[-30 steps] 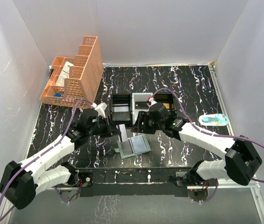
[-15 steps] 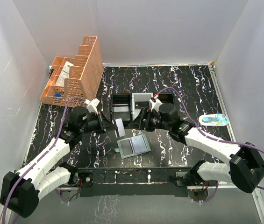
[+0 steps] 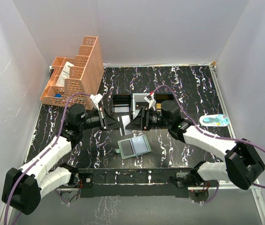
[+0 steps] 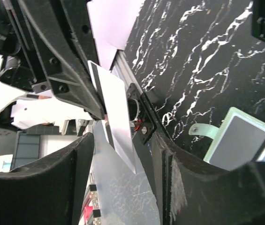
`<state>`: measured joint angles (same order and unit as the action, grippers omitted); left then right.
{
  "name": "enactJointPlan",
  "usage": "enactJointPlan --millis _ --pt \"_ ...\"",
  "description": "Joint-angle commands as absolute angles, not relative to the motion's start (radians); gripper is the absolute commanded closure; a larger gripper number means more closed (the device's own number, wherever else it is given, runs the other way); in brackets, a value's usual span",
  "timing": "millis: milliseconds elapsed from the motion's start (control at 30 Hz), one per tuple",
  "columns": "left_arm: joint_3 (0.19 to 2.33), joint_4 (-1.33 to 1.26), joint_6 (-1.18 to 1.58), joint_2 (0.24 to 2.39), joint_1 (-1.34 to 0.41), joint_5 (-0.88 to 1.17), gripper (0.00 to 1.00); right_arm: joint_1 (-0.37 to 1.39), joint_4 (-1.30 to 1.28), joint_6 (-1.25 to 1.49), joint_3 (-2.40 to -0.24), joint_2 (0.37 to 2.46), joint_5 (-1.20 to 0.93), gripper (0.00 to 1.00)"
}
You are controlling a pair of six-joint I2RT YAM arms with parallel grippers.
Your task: Take the credit cards out of the card holder
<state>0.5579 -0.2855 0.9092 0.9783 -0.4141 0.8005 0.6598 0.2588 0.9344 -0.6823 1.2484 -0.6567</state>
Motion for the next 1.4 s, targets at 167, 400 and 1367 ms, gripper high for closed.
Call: enactJointPlan --millis 167,400,1367 --pt "0.63 -0.255 0.882 0.97 -0.41 0.926 1.0 0.622 0.713 1.154 -0.621 1.274 -0.839 0.64" --pt "0.628 -0.322 0.92 0.989 -0.41 0.969 1.0 0.621 0.731 1.159 -0.632 1.287 -0.877 0.77" --pt "0.645 0.364 0.789 0.736 -0.407 0.143 0.01 0.718 -0.02 0.126 -0.931 1.27 -0.058 1.0"
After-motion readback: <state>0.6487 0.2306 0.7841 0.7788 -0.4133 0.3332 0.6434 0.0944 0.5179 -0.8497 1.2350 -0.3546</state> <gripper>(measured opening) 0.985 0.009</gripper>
